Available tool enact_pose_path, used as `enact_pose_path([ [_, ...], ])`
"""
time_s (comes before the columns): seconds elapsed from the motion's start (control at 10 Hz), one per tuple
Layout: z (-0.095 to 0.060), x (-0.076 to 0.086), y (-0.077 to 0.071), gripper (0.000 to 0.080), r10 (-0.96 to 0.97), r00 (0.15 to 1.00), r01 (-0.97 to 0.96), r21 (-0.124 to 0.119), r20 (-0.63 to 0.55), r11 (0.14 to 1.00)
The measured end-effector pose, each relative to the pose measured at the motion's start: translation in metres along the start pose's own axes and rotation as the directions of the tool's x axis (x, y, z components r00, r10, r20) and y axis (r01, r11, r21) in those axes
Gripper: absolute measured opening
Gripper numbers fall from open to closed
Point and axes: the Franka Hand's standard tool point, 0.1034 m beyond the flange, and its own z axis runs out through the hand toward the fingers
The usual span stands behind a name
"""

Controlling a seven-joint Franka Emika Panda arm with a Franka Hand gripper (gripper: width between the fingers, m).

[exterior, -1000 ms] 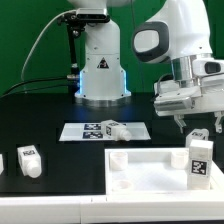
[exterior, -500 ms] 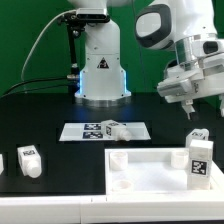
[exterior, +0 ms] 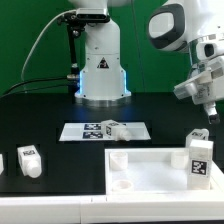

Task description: Assemble square table

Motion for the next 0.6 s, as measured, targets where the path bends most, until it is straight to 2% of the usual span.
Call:
enact_pose_path([
  [0.2, -0.001, -0.002, 0.004, 0.0649, 0.184, 0.983, -0.184, -0.007, 0.005, 0.983],
  [0.3, -0.003, -0.003, 0.011, 0.0649, 0.328, 0.945, -0.327, -0.018, 0.009, 0.945],
  [0.4, -0.004, -0.004, 0.013, 0.0649, 0.484, 0.875, -0.484, -0.021, 0.021, 0.875],
  [0.5, -0.005, -0.002, 0.01, 0.0649, 0.679, 0.732, -0.68, -0.017, 0.044, 0.733],
  [0.6, -0.006, 0.01, 0.002, 0.0649, 0.792, 0.607, -0.793, -0.006, 0.072, 0.609],
])
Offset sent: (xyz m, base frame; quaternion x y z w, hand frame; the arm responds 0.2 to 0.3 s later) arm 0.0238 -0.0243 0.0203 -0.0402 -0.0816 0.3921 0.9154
